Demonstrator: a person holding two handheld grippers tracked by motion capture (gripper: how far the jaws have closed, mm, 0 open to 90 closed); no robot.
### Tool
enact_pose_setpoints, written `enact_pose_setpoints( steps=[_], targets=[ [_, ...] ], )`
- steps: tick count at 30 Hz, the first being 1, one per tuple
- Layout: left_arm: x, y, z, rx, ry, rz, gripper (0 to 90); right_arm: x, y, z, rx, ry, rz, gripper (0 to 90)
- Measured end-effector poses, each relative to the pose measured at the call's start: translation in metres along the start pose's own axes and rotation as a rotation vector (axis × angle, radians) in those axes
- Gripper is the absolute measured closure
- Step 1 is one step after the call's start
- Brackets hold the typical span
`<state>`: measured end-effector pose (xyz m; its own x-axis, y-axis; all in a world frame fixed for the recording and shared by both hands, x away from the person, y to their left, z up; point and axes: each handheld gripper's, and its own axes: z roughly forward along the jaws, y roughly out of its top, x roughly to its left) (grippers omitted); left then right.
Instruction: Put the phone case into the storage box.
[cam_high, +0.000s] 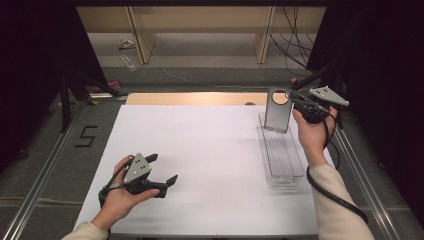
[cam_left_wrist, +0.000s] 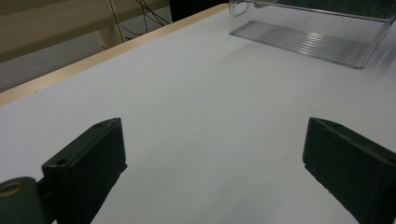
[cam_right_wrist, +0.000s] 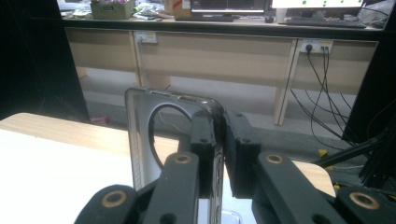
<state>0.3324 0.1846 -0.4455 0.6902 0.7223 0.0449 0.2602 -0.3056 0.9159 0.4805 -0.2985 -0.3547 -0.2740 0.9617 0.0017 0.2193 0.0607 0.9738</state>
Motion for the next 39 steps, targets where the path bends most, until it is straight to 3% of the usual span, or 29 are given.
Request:
enact_pose_setpoints(
  steps=[39],
  targets=[
    [0.000, 0.000, 0.000, 0.000, 0.002, -0.001, 5.7, -0.002, -0.006, 0.012, 0.006, -0.012, -0.004, 83.1]
  ],
)
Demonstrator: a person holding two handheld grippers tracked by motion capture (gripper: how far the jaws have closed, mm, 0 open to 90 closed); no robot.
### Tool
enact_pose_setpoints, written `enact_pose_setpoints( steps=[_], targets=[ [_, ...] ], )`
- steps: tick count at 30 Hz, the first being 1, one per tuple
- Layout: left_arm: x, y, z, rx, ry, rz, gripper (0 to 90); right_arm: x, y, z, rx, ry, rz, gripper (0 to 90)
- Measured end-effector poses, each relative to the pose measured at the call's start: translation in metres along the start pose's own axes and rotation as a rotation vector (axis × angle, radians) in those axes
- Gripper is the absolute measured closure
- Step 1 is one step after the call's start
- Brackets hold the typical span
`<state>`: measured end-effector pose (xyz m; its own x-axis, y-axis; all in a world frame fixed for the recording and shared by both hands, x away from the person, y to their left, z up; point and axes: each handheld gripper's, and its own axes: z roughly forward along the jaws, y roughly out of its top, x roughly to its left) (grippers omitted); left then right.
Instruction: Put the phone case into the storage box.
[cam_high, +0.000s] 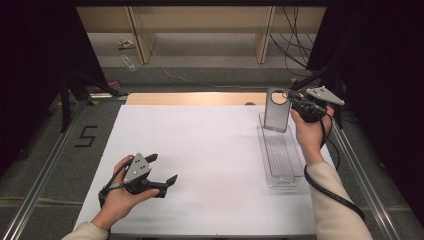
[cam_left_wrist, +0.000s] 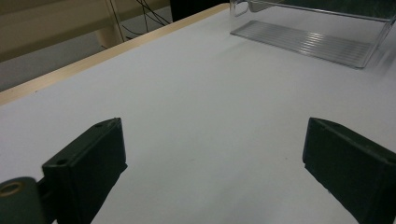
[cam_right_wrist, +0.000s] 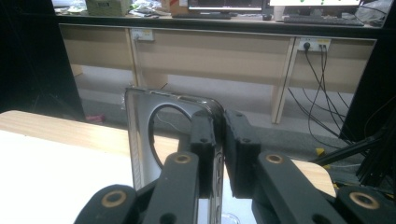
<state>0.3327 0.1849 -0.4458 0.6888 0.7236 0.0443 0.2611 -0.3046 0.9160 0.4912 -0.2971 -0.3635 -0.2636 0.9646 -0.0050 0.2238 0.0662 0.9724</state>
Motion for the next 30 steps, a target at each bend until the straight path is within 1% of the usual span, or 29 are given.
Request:
enact_pose_setpoints(
  steps=[15, 30],
  targets=[
    [0.0004, -0.0003, 0.0001, 0.000, -0.002, 0.000, 5.7, 0.0008, -0.0044, 0.0062, 0.002, -0.004, -0.006, 83.0],
    [0.0003, -0.0003, 0.0000, 0.001, -0.002, -0.001, 5.7, 0.0008, -0.0089, 0.0099, 0.016, -0.010, -0.007, 83.0]
  ],
)
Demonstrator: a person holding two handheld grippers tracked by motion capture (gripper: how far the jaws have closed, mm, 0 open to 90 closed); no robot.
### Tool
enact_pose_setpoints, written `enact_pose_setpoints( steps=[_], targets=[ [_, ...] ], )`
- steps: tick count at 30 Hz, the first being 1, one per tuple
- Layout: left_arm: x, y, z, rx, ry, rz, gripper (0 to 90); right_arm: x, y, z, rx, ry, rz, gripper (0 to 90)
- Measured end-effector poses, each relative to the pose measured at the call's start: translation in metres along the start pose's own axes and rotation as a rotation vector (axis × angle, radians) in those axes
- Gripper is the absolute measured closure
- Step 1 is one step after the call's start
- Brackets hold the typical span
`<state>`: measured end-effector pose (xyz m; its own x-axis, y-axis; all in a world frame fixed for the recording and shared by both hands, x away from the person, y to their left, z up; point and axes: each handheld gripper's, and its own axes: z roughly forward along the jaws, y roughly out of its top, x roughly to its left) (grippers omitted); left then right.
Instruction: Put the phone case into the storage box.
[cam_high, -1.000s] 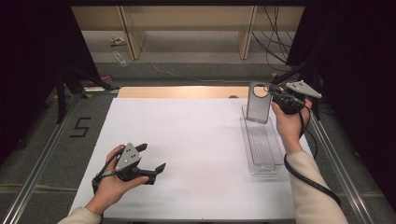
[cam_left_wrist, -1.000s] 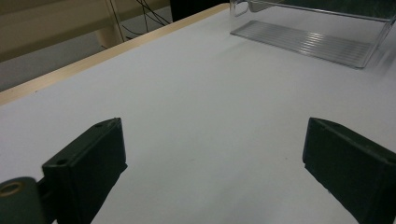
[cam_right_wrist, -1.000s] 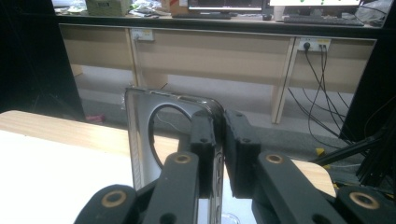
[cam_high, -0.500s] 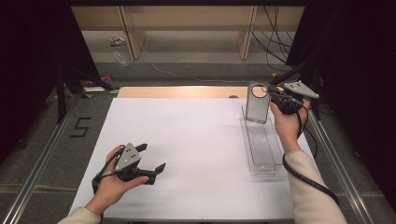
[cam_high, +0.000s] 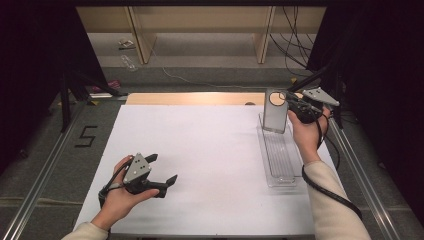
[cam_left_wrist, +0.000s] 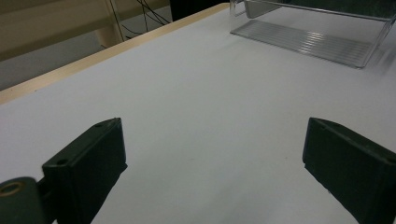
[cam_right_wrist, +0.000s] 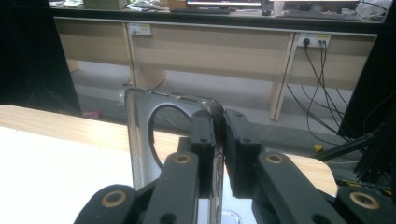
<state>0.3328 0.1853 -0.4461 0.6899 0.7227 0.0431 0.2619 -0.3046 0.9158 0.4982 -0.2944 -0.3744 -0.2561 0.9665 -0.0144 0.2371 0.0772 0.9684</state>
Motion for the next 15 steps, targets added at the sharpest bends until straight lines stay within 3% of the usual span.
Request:
enact_pose_setpoints(
  steps=[15],
  targets=[
    [0.0000, -0.0001, 0.0001, 0.001, 0.000, 0.000, 5.7, 0.0004, -0.0019, 0.0035, -0.007, 0.000, 0.002, 83.0]
  ],
)
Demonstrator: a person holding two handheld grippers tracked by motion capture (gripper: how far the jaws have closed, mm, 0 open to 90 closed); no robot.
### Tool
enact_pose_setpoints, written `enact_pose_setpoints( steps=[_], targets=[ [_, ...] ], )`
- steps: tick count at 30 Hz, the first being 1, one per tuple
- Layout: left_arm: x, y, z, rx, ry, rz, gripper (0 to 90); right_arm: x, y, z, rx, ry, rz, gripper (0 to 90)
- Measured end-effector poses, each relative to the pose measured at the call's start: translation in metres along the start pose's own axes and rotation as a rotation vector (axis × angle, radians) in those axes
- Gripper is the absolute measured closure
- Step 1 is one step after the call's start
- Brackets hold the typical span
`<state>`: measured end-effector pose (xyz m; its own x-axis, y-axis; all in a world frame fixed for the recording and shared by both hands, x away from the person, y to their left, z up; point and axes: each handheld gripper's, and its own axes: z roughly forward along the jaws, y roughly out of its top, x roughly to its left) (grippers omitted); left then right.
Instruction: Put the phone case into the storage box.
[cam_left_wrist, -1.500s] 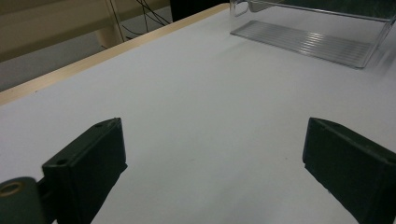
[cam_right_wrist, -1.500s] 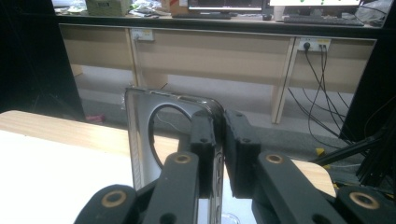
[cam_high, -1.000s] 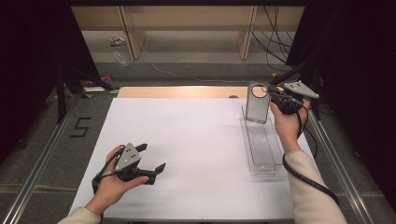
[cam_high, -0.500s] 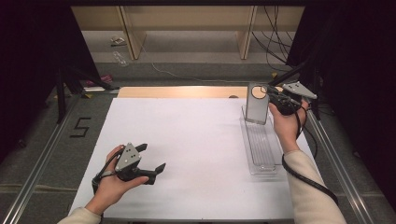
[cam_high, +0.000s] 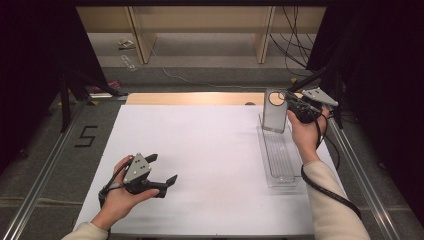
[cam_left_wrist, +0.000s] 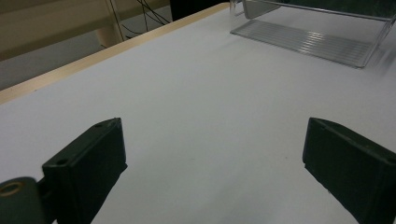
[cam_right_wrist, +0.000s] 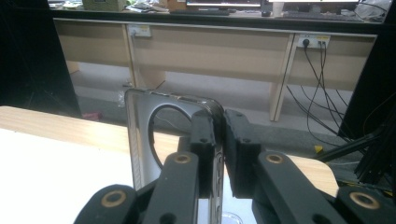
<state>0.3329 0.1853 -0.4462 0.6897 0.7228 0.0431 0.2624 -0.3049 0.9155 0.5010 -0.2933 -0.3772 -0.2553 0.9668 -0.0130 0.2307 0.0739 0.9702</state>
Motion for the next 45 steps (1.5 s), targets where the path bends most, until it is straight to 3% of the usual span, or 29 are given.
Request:
enact_pose_setpoints(
  steps=[45],
  targets=[
    [0.000, -0.001, 0.001, 0.003, -0.002, 0.001, 5.7, 0.000, -0.009, 0.012, 0.017, -0.010, 0.015, 82.9]
  ],
)
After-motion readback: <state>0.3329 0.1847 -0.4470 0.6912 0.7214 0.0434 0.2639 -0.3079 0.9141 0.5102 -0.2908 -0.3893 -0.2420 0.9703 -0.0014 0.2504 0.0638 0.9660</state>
